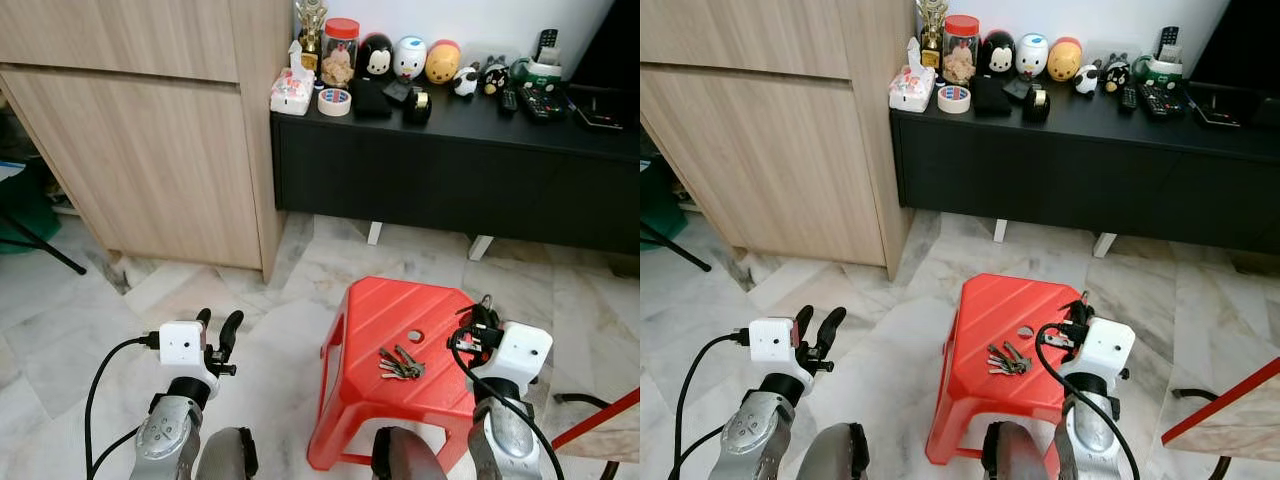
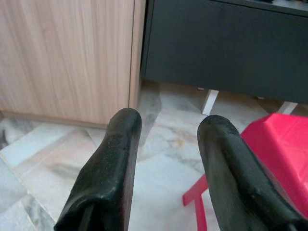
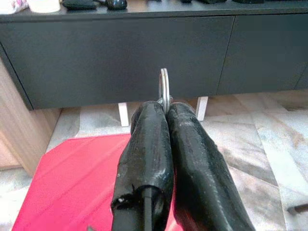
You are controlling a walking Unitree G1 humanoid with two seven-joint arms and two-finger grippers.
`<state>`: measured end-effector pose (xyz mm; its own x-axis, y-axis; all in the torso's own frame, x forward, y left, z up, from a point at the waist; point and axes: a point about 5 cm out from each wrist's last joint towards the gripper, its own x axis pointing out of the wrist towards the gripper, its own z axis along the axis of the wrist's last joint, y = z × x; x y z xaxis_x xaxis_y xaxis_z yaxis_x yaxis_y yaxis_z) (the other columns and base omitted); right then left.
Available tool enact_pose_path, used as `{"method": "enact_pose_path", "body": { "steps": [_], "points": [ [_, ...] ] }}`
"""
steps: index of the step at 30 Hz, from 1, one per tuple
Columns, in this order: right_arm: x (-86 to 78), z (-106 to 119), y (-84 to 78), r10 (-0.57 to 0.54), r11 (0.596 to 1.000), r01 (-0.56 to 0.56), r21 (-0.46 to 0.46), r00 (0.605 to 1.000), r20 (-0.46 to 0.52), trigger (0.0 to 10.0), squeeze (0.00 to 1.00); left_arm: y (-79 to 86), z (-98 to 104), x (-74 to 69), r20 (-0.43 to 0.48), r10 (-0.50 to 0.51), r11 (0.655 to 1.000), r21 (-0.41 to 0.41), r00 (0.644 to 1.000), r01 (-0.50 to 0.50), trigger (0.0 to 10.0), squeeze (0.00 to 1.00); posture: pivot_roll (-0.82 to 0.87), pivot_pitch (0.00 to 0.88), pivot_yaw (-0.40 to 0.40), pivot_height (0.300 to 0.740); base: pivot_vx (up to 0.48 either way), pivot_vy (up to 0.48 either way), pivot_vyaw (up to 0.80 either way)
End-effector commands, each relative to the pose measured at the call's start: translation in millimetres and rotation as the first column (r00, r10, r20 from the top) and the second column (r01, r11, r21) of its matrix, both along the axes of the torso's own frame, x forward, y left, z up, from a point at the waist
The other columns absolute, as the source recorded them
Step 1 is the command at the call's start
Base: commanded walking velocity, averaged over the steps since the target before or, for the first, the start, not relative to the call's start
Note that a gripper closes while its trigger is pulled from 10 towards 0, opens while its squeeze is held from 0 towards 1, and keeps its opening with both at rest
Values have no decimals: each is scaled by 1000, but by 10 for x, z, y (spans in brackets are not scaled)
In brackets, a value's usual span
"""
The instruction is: Hang keys on a hook
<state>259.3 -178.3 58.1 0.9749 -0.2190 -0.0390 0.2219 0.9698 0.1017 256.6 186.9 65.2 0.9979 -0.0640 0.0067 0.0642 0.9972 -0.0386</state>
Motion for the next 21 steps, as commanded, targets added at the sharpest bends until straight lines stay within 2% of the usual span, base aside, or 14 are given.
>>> {"method": "enact_pose_path", "body": {
  "steps": [1, 9, 14, 21],
  "points": [
    [2, 38, -17, -5, 1000, 5, -7, 1000, 7, 10000, 0, -12, -21, -14, -4, -3, 1000, 2, 1000, 3, 10000, 0, 51, 43, -98, 608, -315, 0, 0],
    [20, 52, -35, -10, 1000, 10, 0, 1000, 3, 10000, 0, -16, 11, 18, 7, -5, 1000, 5, 1000, 5, 10000, 0, 47, 41, -90, 608, -304, 0, 0],
    [15, 56, -51, -10, 1000, 10, 11, 1000, 8, 10000, 0, 0, 3, 23, -5, 6, 1000, 19, 1000, -6, 10000, 0, 48, 42, -90, 613, 0, 0, 0],
    [9, 47, -46, -12, 1000, 12, 13, 1000, -2, 10000, 0, -7, 3, 19, -3, 4, 1000, 18, 1000, -4, 10000, 0, 48, 42, -91, 653, 0, 0, 0]
  ]
}}
